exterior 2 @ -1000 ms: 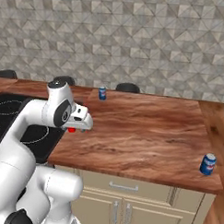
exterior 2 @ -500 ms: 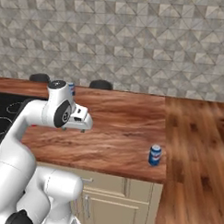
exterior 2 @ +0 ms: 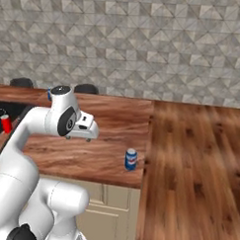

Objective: Four empty soda cans are scattered around the kitchen. Gather all the cans and cluster them next to the stove for recycling.

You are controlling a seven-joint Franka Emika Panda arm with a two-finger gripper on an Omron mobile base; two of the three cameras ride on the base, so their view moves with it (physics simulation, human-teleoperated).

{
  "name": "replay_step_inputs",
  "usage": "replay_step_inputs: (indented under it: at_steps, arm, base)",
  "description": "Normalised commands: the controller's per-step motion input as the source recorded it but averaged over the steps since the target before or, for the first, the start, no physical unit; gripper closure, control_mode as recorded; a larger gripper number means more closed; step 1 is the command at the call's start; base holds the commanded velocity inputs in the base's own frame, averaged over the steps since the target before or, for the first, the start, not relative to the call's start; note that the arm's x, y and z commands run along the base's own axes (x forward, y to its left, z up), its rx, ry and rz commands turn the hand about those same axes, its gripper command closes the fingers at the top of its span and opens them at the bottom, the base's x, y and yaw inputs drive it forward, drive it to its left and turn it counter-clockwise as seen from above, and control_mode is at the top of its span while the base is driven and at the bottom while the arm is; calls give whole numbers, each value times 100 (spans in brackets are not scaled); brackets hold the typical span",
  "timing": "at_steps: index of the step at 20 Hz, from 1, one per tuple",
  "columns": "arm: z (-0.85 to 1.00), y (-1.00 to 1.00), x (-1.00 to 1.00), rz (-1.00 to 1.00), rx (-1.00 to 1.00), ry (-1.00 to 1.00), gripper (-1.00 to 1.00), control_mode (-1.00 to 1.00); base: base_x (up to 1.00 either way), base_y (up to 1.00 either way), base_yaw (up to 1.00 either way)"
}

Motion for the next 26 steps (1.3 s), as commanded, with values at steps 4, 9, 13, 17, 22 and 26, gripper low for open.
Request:
replay_step_inputs:
  at_steps: [4, 9, 13, 17, 22, 26]
  arm:
    - [0, 0, 0, 0, 0, 0, -100, 100]
    - [0, 0, 0, 0, 0, 0, -100, 100]
    - [0, 0, 0, 0, 0, 0, -100, 100]
    - [0, 0, 0, 0, 0, 0, -100, 100]
    - [0, 0, 0, 0, 0, 0, -100, 100]
    - [0, 0, 0, 0, 0, 0, -100, 100]
  base:
    - [0, -47, -12]
    - [0, -42, -9]
    - [16, -21, 0]
    - [25, -32, 2]
    - [38, -32, 4]
    - [41, -30, 5]
